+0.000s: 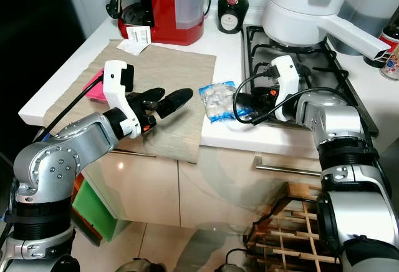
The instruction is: Restocking fridge
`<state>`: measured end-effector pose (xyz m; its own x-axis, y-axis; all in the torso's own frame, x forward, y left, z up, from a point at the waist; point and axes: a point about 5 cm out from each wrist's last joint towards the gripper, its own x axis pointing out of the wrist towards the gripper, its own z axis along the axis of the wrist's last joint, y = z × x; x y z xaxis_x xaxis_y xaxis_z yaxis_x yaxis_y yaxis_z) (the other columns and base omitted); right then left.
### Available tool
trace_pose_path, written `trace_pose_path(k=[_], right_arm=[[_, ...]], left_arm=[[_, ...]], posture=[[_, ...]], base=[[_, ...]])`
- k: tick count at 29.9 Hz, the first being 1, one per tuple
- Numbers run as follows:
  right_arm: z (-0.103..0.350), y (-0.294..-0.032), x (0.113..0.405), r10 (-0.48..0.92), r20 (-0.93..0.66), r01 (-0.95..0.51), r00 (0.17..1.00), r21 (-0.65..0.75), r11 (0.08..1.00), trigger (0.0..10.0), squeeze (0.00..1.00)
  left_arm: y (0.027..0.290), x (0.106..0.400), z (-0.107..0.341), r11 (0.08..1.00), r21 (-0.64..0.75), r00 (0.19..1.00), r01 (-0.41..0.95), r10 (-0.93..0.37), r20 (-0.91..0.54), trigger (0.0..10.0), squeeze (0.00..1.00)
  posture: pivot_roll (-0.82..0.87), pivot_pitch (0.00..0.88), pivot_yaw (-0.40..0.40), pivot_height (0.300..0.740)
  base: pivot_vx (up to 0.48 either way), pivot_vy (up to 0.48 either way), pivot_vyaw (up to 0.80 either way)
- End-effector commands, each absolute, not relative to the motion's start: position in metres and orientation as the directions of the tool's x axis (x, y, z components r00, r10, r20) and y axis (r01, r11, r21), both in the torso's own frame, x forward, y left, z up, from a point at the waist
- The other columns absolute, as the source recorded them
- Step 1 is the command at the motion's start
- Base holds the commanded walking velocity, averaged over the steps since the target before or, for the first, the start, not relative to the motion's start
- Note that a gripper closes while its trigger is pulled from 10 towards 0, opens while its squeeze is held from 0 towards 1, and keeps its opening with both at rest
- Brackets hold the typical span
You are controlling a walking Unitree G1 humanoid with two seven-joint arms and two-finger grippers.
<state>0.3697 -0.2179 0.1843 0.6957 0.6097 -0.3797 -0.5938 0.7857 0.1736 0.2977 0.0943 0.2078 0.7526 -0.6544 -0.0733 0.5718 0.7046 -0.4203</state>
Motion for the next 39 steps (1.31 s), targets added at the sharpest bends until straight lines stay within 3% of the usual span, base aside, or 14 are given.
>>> trace_pose_path(k=[1,14,15,23,31,35,38,39], right_arm=[[0.174,-0.211,0.369,0.633,-0.418,-0.612,0.652,0.203,0.765,10.0,0.00],[0.162,-0.191,0.370,0.706,-0.419,-0.668,0.571,0.263,0.696,10.0,0.00],[0.159,-0.190,0.372,0.686,-0.420,-0.646,0.595,0.259,0.719,0.0,0.00],[0.152,-0.184,0.373,0.680,-0.397,-0.608,0.616,0.310,0.731,0.0,0.00],[0.158,-0.180,0.380,0.657,-0.265,-0.519,0.706,0.437,0.734,0.0,0.00],[0.169,-0.176,0.385,0.639,-0.171,-0.498,0.750,0.490,0.716,0.0,0.12],[0.173,-0.175,0.387,0.628,-0.138,-0.493,0.766,0.502,0.711,0.0,0.13],[0.181,-0.174,0.390,0.609,-0.095,-0.492,0.787,0.498,0.714,0.0,0.19]], left_arm=[[0.093,0.297,0.210,0.696,-0.427,0.745,0.578,-0.664,-0.073,10.0,0.00],[0.092,0.297,0.210,0.694,-0.432,0.745,0.576,-0.663,-0.073,10.0,0.00],[0.092,0.297,0.210,0.694,-0.431,0.745,0.576,-0.663,-0.073,10.0,0.00],[0.092,0.297,0.210,0.694,-0.435,0.745,0.574,-0.663,-0.074,10.0,0.00],[0.092,0.297,0.209,0.696,-0.438,0.749,0.569,-0.659,-0.075,10.0,0.00],[0.091,0.298,0.209,0.697,-0.437,0.749,0.568,-0.658,-0.076,10.0,0.00],[0.091,0.298,0.209,0.697,-0.438,0.749,0.568,-0.658,-0.076,10.0,0.00],[0.092,0.298,0.209,0.698,-0.437,0.749,0.568,-0.658,-0.076,10.0,0.00]], posture=[[-0.03,0.000,0.033,0.740],[-0.03,0.000,0.027,0.740],[-0.03,0.000,0.027,0.740],[-0.03,0.002,0.025,0.740],[-0.03,0.006,0.023,0.740],[-0.03,0.006,0.023,0.740],[-0.03,0.006,0.023,0.740],[-0.03,0.007,0.024,0.740]], base=[[0.000,0.000,0.00],[0.000,0.000,0.00],[0.000,0.000,0.00],[0.000,0.000,0.00],[0.000,0.000,0.00],[0.000,0.000,0.00],[0.000,0.000,0.00],[0.000,0.000,0.00]])
